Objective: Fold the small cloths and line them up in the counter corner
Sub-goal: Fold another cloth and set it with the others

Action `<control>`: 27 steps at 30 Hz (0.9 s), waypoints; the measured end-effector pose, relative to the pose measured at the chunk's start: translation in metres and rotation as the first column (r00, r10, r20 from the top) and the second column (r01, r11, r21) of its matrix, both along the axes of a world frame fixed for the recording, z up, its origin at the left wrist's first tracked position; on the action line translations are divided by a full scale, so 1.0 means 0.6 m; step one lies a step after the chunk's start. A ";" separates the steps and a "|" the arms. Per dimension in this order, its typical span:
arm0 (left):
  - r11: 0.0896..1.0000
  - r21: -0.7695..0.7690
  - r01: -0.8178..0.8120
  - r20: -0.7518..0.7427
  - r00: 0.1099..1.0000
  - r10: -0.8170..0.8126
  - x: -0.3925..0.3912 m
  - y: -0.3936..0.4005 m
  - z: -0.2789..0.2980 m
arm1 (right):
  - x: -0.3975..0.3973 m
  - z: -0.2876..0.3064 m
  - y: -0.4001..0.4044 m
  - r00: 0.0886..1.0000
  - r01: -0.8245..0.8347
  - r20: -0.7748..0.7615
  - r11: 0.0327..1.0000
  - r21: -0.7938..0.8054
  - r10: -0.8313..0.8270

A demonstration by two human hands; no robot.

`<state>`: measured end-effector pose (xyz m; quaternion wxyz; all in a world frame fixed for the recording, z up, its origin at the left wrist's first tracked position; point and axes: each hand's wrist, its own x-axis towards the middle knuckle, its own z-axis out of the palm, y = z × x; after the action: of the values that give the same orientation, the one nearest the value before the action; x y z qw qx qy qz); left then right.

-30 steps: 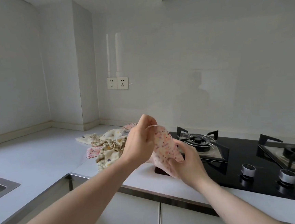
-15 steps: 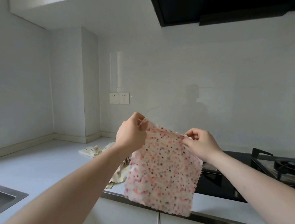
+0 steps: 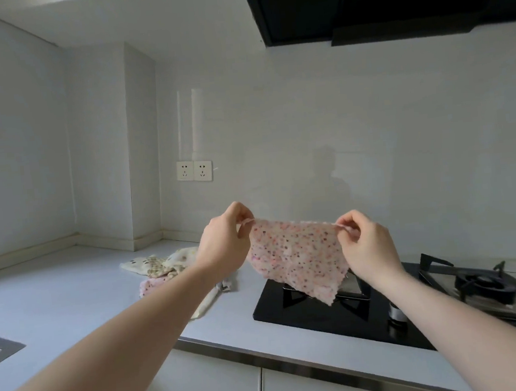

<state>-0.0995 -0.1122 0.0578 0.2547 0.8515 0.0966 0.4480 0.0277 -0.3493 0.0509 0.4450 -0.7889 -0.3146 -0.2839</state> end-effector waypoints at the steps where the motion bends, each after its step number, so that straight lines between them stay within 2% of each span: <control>1: 0.998 0.055 0.017 -0.030 0.999 -0.015 -0.006 0.002 -0.016 | -0.005 -0.017 -0.010 0.999 -0.025 -0.024 0.998 -0.053 0.024; 4: 0.982 0.167 0.085 -0.193 0.980 -0.052 -0.032 0.008 -0.067 | -0.018 -0.071 -0.041 0.984 -0.131 -0.148 0.964 -0.229 0.099; 8: 0.972 0.171 0.162 -0.468 0.881 -0.064 -0.064 0.017 -0.128 | -0.023 -0.129 -0.070 0.936 -0.253 -0.330 0.883 -0.394 0.121; 12: 0.962 0.138 0.235 -0.630 0.771 -0.098 -0.071 0.013 -0.158 | -0.012 -0.160 -0.082 0.902 -0.301 -0.417 0.853 -0.427 0.110; 15: 0.970 0.076 0.233 -0.636 0.760 -0.132 -0.062 0.012 -0.157 | -0.001 -0.161 -0.080 0.897 -0.287 -0.427 0.882 -0.375 0.110; 18: 0.981 0.002 0.193 -0.622 0.769 -0.151 -0.047 0.015 -0.148 | 0.016 -0.153 -0.071 0.896 -0.239 -0.429 0.940 -0.245 0.115; 24: 0.964 -0.217 0.157 -0.386 0.893 -0.232 -0.023 0.022 -0.121 | 0.046 -0.117 -0.043 0.895 -0.111 -0.417 0.984 0.140 0.160; 27: 0.979 -0.192 0.066 -0.291 0.949 -0.121 -0.004 0.024 -0.102 | 0.060 -0.089 -0.025 0.899 -0.043 -0.422 0.983 0.176 0.115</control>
<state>-0.1018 -0.0978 -0.0033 0.3340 0.8869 0.1336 0.2898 0.0636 -0.3644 -0.0028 0.5772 -0.7798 -0.2163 -0.1090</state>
